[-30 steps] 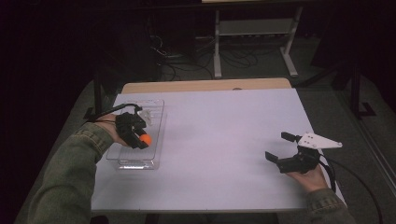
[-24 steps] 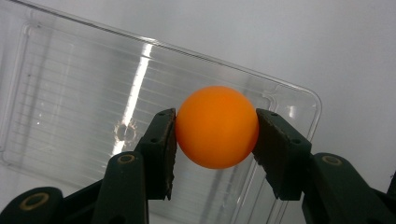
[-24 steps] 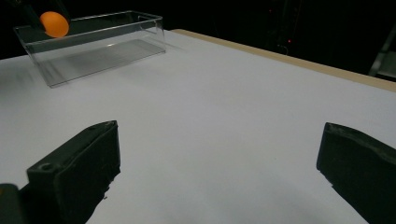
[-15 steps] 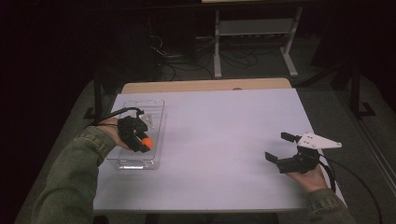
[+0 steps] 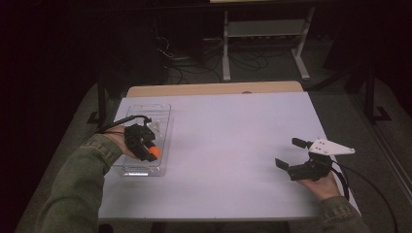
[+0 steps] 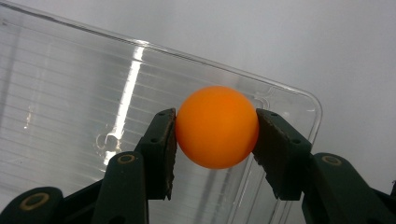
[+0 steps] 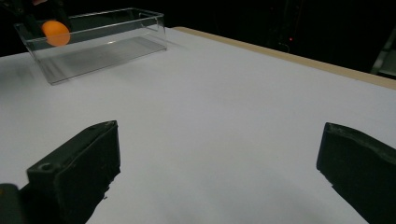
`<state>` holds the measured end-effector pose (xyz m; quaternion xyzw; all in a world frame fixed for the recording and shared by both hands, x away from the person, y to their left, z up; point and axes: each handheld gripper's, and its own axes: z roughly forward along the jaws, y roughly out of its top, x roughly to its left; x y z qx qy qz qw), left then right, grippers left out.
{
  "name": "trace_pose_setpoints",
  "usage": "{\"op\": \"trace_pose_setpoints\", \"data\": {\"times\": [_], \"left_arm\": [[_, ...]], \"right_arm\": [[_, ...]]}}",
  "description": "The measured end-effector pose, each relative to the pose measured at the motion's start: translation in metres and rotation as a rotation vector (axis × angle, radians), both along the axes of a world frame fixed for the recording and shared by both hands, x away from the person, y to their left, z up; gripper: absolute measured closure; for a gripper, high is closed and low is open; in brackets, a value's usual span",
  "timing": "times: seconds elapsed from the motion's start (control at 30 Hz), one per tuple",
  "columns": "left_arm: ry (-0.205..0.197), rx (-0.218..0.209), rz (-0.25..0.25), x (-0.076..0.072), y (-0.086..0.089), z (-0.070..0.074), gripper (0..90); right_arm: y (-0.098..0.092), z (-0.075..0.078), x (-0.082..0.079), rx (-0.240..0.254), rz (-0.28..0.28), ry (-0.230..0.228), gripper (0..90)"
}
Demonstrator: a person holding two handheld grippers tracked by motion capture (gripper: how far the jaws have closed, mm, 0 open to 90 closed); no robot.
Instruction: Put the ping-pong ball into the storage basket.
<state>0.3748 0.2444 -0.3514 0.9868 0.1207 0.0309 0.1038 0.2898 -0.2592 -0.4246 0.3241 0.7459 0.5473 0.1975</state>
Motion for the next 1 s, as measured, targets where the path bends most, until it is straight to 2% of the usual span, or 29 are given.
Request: {"op": "trace_pose_setpoints", "data": {"times": [0.33,0.43,0.7,1.0], "left_arm": [[0.012,0.017,-0.008,0.003,-0.005,-0.007,50.1],[0.017,0.001,-0.004,0.003,-0.005,-0.010,50.1],[0.033,0.008,0.001,0.004,-0.004,-0.021,50.1],[0.052,-0.007,0.005,0.006,-0.004,-0.030,50.1]], "right_arm": [[-0.001,0.000,0.000,0.001,-0.001,-0.001,0.0],[-0.001,0.000,0.000,0.000,-0.001,-0.001,0.0],[0.000,0.000,0.000,-0.002,0.001,-0.001,0.0],[0.000,0.000,-0.001,-0.005,0.003,0.000,0.0]]}}
